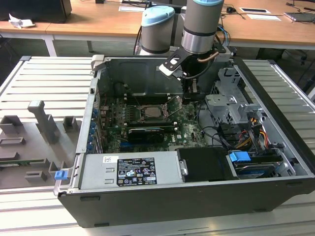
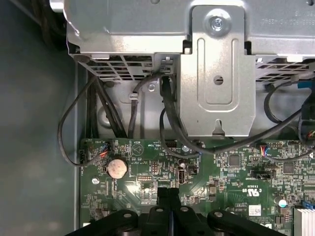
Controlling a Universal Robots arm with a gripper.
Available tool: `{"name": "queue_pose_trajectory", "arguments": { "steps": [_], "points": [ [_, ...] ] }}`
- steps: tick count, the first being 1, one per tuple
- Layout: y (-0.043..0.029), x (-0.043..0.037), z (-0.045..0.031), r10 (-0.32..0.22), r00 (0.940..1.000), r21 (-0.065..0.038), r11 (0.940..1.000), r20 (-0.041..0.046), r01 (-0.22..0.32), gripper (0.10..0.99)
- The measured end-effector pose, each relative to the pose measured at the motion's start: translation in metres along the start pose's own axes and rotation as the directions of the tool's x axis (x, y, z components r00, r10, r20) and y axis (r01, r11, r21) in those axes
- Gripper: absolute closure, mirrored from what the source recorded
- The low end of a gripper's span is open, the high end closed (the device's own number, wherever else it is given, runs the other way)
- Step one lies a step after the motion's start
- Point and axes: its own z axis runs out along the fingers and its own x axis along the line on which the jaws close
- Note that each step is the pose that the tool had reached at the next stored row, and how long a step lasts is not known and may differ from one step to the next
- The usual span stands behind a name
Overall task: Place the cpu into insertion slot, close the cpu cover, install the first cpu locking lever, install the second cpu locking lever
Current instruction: 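Close the cpu cover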
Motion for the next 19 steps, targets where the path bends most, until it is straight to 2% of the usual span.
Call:
{"name": "queue_pose_trajectory", "arguments": {
  "steps": [7, 19],
  "points": [
    [-0.0033, -0.0001, -0.0001, 0.0, 1.0, 0.0, 1.0, -0.0005, 0.0, 0.98],
    [-0.0189, 0.0, -0.0005, 0.0, 1.0, 0.0, 1.0, -0.0025, 0.0, 0.98]
  ]
}}
